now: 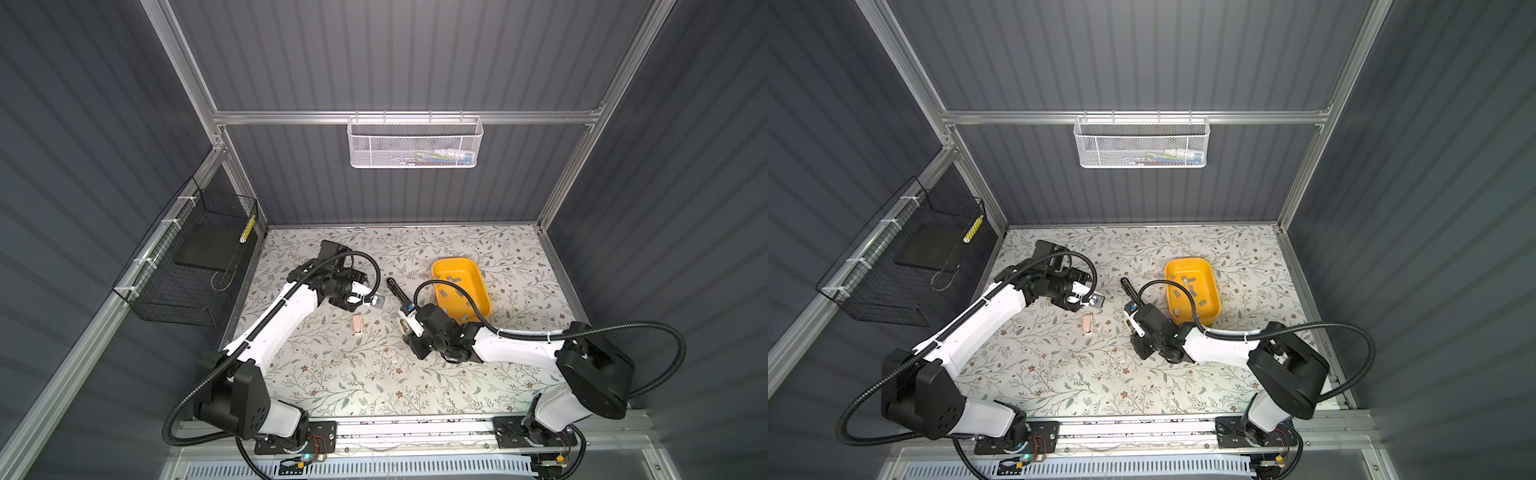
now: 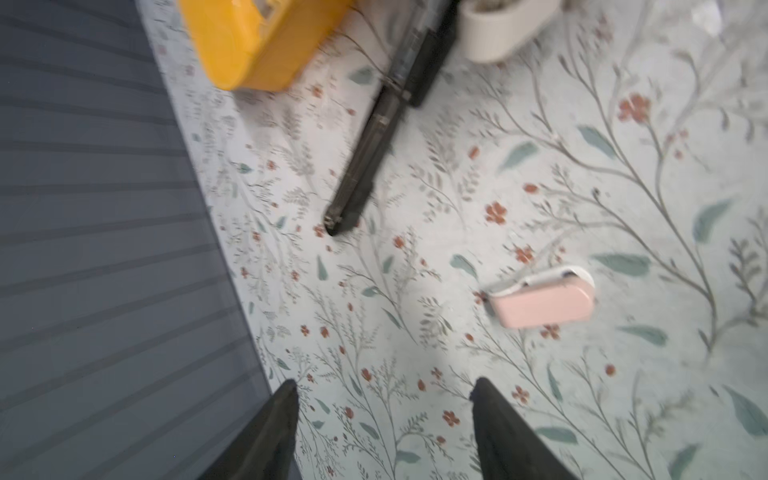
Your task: Load the staples into the stapler
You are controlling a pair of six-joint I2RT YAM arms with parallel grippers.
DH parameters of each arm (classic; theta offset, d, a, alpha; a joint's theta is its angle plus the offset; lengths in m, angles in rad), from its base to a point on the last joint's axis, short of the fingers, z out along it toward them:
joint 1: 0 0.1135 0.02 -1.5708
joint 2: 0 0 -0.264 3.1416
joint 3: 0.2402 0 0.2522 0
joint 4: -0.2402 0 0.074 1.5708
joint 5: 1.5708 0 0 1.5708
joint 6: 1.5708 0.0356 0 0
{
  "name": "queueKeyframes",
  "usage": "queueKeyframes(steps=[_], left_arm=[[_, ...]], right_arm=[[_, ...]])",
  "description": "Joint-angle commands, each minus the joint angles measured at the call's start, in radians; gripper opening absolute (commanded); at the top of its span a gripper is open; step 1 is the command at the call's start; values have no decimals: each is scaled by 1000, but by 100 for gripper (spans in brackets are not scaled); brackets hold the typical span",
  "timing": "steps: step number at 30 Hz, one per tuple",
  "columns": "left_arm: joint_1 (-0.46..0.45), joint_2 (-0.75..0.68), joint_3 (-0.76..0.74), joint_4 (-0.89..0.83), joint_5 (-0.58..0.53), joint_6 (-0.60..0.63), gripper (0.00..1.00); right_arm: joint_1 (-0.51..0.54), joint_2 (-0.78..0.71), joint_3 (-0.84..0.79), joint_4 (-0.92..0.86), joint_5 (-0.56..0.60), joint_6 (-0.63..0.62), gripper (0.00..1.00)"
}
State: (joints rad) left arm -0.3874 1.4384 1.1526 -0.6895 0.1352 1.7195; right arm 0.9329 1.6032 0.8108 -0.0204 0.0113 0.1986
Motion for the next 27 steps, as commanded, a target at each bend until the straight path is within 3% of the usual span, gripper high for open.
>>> queueKeyframes(steps=[1,8,17,24,27], left_arm=[[-5,5,-80,-80,-153,189,67],[-11,17,-174,-32,-204,275,67],[-89,76,-183,42,-238,282,65],[-106,146,-152,49,-259,303,64],[-122,169,-150,53,-271,304,59]], right_arm=[[3,51,53,-73,-28,21,5],[-5,92,77,-101,-17,27,8],[-40,117,87,-125,-37,47,25],[-40,95,77,-122,-30,50,47],[-40,69,64,-106,-30,59,48]])
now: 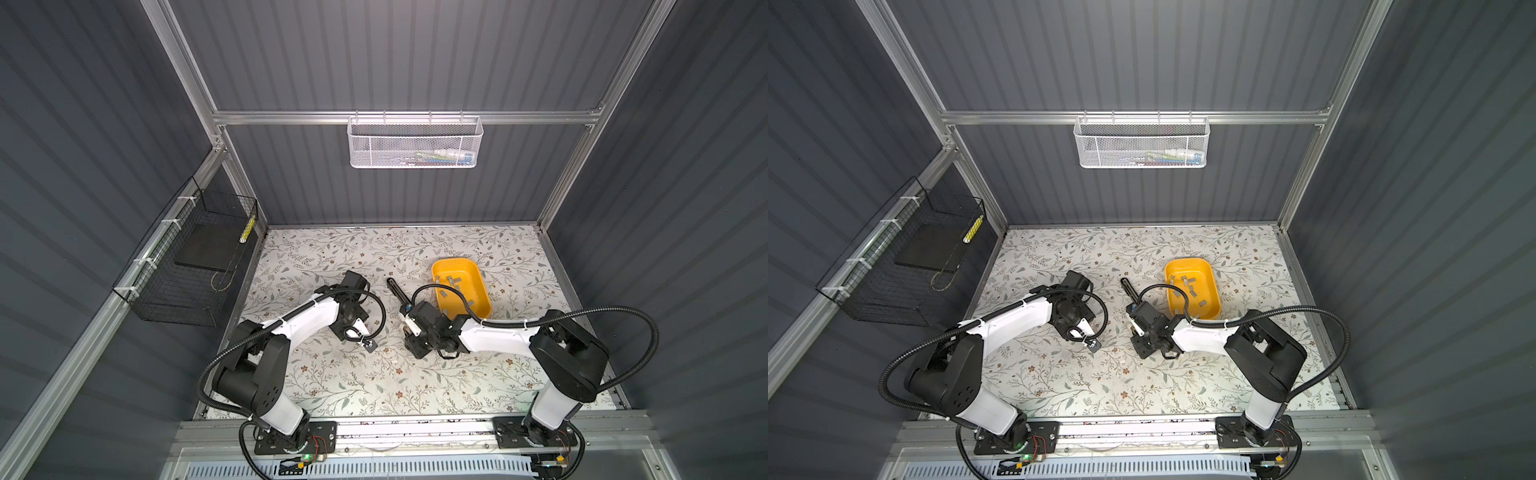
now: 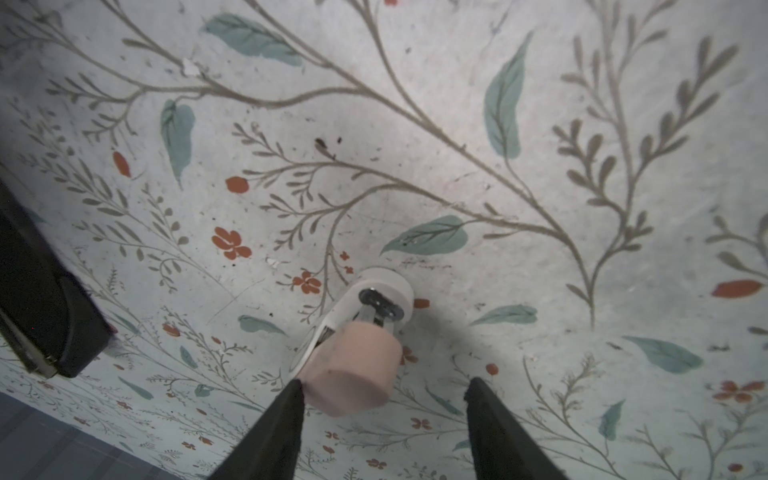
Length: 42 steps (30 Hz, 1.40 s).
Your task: Load the staples into the stapler
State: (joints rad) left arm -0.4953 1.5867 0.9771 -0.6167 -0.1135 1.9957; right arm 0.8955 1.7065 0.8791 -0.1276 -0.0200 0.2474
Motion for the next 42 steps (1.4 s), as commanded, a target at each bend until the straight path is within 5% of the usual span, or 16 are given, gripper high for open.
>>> queueKeyframes(steps=[1,13,18,23,25,27,29,35,42], left_arm=[[-19,29,33,-29,-26,26,56],[-52,109,73,-69,-72,33,39],[-56,104,72,-70,-67,33,23],[-57,107,73,-52,-64,34,21],[-57,112,78,-55,-64,30,20],[-58,111,84,-49,-54,13,8],[-60,98,114,-43,-7,-49,0],[-58,7,204,155,111,-394,0],[-60,-152,227,363,259,-795,0]], right_arm=[[-3,-46,-12,8,4,13,48],[-1,-206,-95,47,102,6,47],[-2,-233,-109,52,112,4,47],[-2,-236,-108,52,116,3,47],[-2,-238,-109,51,119,-3,43],[-1,-243,-109,49,120,-11,36],[-1,-267,-130,79,118,-16,33],[-3,-470,-257,204,183,-7,34],[-32,-823,-387,225,322,59,51]])
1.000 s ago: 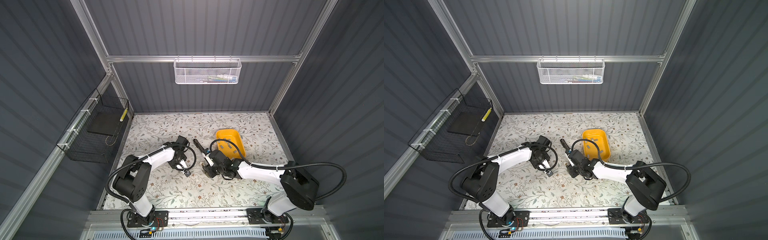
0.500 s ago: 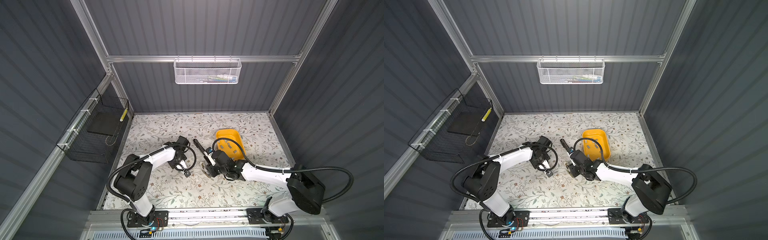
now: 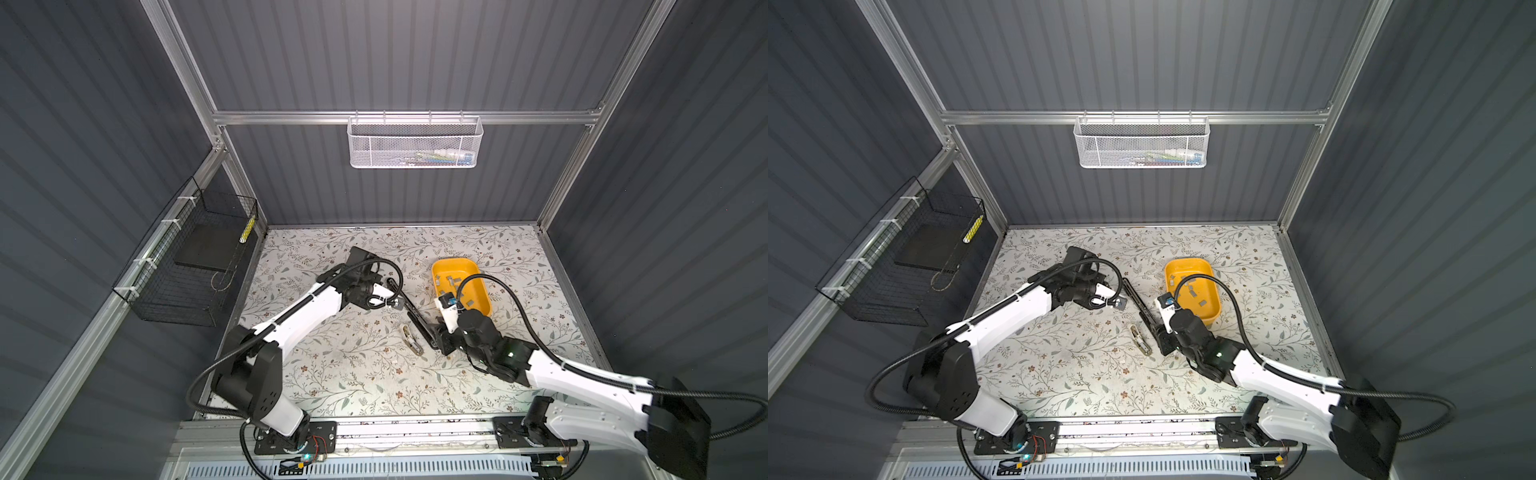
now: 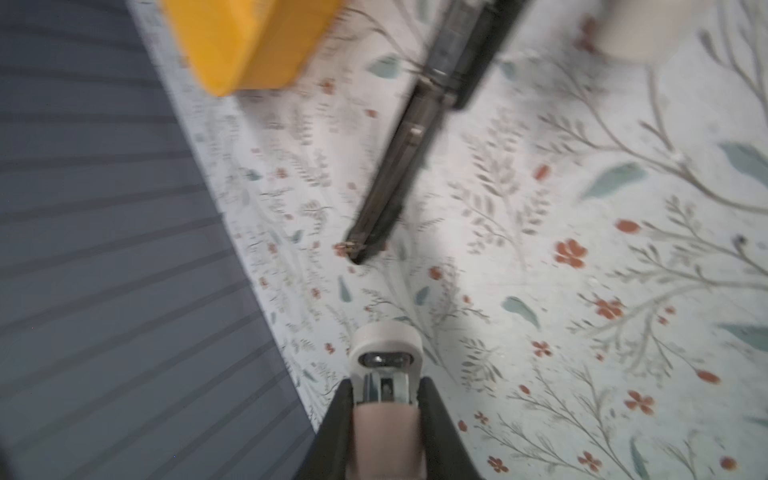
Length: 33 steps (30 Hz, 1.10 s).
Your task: Load the staples into the stapler
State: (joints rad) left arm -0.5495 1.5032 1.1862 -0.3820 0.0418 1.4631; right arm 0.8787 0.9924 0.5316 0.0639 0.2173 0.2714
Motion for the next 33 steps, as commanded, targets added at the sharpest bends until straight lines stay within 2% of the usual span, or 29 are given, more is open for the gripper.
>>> queueKeyframes(steps=[1,4,6,9,12,14,16,18,20,27,33], left_arm=[[-6,-90,7,157,115,-307,0],[-10,-187,-66,315,187,-505,0],[-14,-232,-93,378,267,-659,0],[-68,-267,-129,449,318,-782,0],[-79,-264,-110,378,414,-849,0],[-79,-259,-166,386,412,-852,0],[-79,-250,-249,498,383,-863,0],[-78,-228,-221,477,440,-866,0],[-79,-198,-181,425,506,-840,0],[-80,-184,-186,410,512,-813,0],[-93,-237,-241,438,502,-780,0]], right_arm=[[-19,-158,-61,44,86,31,54],[-34,-279,-118,65,83,20,62],[-44,-317,-129,68,79,28,63],[-49,-330,-123,82,65,56,63],[-50,-342,-109,88,24,112,61],[-50,-349,-95,84,-7,135,61],[-50,-353,-86,86,-14,152,61],[-51,-336,-81,134,-27,175,58],[-50,-303,-34,140,-80,190,50],[-48,-148,101,140,-275,241,47],[-46,-3,207,74,-227,272,40]])
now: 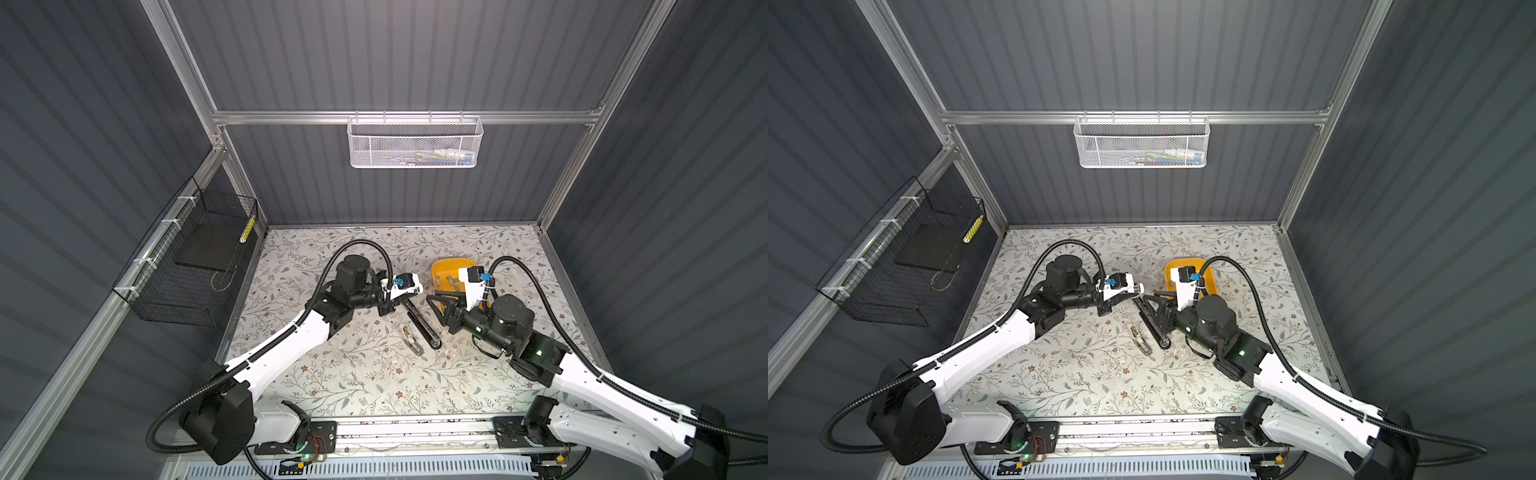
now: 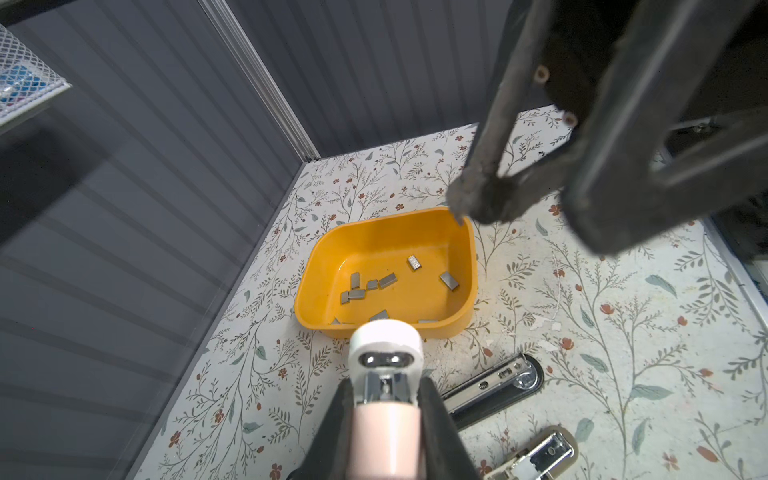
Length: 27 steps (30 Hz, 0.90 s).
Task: Load the staples into the stapler
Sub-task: 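Grasp the pink stapler with the right gripper while the left gripper releases it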
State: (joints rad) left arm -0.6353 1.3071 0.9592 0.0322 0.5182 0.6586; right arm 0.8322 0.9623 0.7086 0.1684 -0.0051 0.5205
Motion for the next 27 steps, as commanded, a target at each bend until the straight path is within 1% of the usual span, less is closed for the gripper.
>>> queueKeyframes(steps=[1,5,7,11,13,16,22,24,27], left_arm=[[-10,-41,-8,10,35,36,0],[-18,-32,-1,-11,86,65,0],[-24,-29,-2,-21,129,96,0],[-28,-44,-8,-28,167,120,0],[-29,-59,-10,-30,178,118,0],[-28,-81,-19,-36,174,127,0],[-27,-95,-23,-32,178,122,0],[-26,-97,-27,-22,170,116,0],[-26,-90,-10,-63,190,139,0]], right_arm=[[-1,45,41,-35,7,25,39],[-1,96,73,-53,32,29,36],[-1,114,85,-69,32,24,35],[-1,118,69,-85,101,49,30],[-1,120,56,-97,142,71,28],[-2,121,26,-101,206,98,21],[-9,151,-15,-110,257,136,11],[-14,151,-34,-94,263,140,11],[-16,141,-34,-80,260,89,14]])
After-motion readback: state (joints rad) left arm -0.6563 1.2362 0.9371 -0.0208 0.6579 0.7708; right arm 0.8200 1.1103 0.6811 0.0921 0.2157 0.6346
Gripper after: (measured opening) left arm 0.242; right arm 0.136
